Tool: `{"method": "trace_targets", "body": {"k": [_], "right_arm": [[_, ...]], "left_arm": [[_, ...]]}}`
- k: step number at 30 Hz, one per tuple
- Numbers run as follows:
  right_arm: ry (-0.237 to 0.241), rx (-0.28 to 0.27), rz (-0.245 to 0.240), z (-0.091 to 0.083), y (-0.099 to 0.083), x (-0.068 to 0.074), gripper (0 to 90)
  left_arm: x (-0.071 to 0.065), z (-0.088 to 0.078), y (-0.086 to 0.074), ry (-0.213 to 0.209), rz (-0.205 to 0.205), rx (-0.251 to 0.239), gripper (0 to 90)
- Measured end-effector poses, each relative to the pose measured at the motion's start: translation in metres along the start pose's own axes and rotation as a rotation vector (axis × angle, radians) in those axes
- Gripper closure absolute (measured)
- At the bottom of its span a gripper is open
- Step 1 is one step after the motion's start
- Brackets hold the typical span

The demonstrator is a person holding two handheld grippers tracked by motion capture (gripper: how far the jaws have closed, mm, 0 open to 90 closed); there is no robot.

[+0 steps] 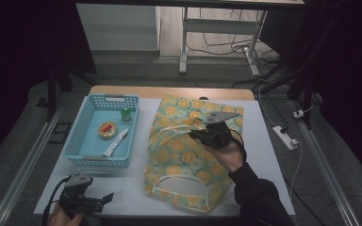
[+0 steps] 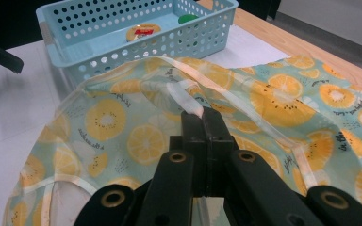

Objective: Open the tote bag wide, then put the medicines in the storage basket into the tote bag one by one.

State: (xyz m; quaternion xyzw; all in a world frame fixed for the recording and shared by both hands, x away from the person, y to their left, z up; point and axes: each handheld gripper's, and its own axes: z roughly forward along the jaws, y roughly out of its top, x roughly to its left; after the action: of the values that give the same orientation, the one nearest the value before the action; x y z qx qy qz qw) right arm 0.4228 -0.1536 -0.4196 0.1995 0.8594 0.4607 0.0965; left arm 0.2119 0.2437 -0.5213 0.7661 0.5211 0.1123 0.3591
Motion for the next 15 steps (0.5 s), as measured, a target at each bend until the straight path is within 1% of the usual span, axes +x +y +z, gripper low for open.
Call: {"method": "trace_targets", "body": {"k": [4, 15], "right_arm": [[-0.001, 0.007, 0.001, 0.0015, -0.0012, -0.0003, 90.0], [0.0, -0.004, 0.004, -0.0011, -0.0007, -0.0009, 90.0]], "left_arm": [[0.0012, -0.0003, -0.0002, -0.003, -0.006, -0.003, 0.0], [0.0039, -0.0013, -0.0004, -0.027, -0.019, -0.013, 0.1]]}}
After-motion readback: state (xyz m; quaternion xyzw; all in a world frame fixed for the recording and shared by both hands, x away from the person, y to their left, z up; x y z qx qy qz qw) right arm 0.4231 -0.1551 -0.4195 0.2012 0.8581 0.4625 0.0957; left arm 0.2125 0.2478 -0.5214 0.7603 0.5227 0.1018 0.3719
